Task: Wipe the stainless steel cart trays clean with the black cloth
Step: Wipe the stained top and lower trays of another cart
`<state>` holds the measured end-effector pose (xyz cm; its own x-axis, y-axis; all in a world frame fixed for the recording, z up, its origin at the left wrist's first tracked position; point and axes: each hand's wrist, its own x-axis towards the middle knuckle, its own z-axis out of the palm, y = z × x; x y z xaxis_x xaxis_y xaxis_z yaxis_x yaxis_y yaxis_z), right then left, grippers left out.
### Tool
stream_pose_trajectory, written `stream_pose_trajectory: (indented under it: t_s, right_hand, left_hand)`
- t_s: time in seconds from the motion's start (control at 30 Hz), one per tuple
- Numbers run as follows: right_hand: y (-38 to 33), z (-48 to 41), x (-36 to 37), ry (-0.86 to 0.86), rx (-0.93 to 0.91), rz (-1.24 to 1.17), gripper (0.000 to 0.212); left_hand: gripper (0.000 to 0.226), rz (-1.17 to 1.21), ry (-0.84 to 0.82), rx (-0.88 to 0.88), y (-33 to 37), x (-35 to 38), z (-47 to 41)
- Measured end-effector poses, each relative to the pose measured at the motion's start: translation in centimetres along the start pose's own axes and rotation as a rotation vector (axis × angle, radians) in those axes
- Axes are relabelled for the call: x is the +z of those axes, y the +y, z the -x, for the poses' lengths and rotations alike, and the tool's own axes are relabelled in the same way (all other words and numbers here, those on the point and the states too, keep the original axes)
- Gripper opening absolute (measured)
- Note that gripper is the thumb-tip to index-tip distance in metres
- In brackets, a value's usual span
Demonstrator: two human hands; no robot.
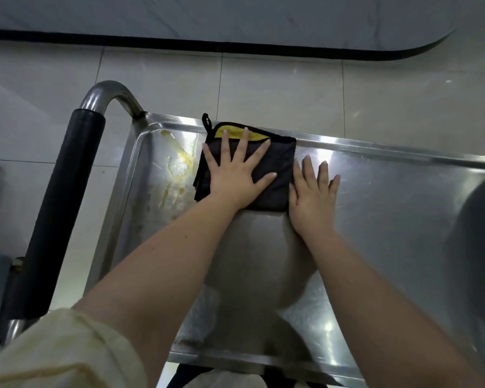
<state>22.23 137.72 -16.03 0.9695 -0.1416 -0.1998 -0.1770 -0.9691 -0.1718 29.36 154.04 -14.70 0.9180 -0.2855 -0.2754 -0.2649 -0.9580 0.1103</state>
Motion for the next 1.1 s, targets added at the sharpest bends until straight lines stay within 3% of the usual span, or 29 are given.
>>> stream_pose_trajectory:
  t_s: [0.3,0.5,0.7,0.87,1.1]
  right_hand:
    - [-0.2,-0.4,0.4,-0.061,0.030,0.103,0.061]
    - [-0.4,-0.5,-0.1,-0.086,0.029,0.093,0.063]
    - [-3.2,-0.5,-0.7,-0.141,0.151,0.033,0.058]
    - [-9.4,-1.0,0.0,-0.149,-0.074,-0.013,0.055]
    - [-9.4,-0.9,1.6,-0.097,-0.069,0.040,0.056]
  left_hand:
    - [0.075,0.013,0.023,-0.071,-2.9,-0.3,-1.9]
    - [0.073,0.028,-0.001,-0.063,-4.1,1.2,6.4]
    - [0.075,0.025,-0.018,-0.225,-6.4,2.8,13.9]
    - [0.074,0.013,-0.001,-0.226,-6.5,2.9,14.0]
    - [0.075,0.029,0.048,-0.239,-8.6,2.2,11.1]
